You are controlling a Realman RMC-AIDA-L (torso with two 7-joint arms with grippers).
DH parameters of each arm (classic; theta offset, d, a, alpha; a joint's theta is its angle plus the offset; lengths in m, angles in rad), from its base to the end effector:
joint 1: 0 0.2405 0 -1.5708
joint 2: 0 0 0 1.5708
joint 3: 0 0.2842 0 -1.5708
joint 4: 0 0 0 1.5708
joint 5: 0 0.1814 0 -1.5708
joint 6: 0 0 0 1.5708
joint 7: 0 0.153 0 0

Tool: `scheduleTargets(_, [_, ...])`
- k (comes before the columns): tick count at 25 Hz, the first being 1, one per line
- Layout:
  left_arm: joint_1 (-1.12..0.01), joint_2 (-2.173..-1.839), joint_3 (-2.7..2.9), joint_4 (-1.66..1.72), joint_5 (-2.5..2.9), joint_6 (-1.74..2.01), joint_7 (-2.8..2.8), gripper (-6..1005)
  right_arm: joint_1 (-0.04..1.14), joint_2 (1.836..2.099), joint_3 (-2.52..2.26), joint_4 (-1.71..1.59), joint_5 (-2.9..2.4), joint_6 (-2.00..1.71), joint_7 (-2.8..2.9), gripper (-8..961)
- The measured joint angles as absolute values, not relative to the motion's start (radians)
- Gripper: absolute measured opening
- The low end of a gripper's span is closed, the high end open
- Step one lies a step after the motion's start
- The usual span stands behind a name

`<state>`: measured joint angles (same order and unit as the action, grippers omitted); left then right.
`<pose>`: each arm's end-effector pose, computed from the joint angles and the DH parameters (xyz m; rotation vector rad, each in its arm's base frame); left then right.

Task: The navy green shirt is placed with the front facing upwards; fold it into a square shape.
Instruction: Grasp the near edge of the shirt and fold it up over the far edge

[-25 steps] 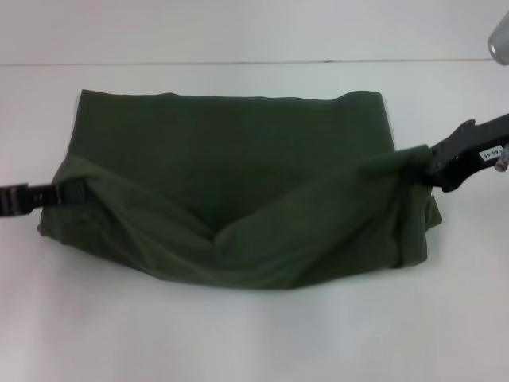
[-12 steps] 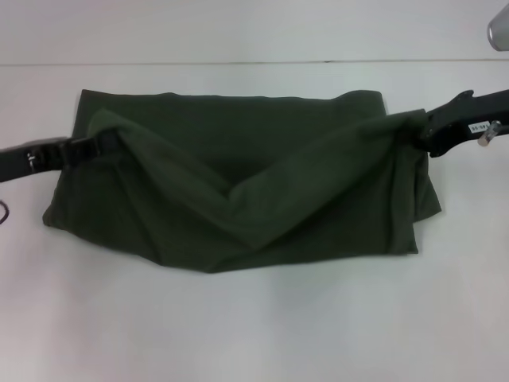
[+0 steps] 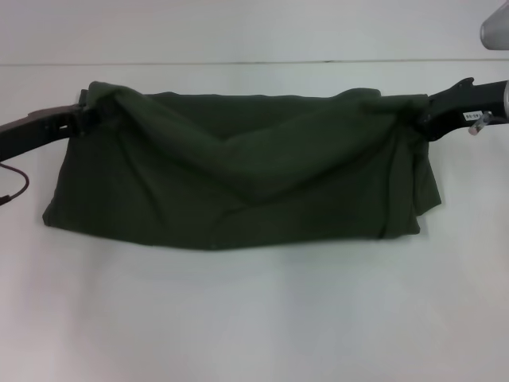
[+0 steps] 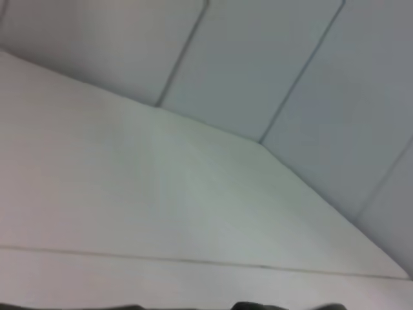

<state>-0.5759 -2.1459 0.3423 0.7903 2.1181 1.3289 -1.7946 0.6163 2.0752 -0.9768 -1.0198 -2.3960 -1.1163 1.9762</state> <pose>-0.2870 0.3691 0.0163 -2.1472 -1.1705 -0.7904 0.2558 0.4065 0.0089 -2.4224 0.6833 -0.0050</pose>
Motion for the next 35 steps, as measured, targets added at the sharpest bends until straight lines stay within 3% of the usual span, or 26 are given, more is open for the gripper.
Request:
scheduleTargets(4, [-0.577,-2.16,0.345,0.778,2.086,1.262,-1.748,98,0.628,2.078,-0.975,-0.98,-2.394,-1.047,1.946,56])
scheduleTargets(17, [-0.588,-2.161,0.345,0.698,2.008,1.126,-1.6,99,0.701,2.083,-0.977,-0.85,-2.334,-0.904,1.854,55])
scheduleTargets(27, [-0.633,-2.162,0.345,0.639,2.004,0.956,-1.516,100,0.749,2.066,-0.974,-0.73,-2.335,-0.779,1.851,54])
scheduleTargets(35, [-0.683,-2.163,0.345,0.563,1.94,0.732,-1.389,97,0.769,2.06,-0.973,-0.691,-2.304,-0.684,1.802,126])
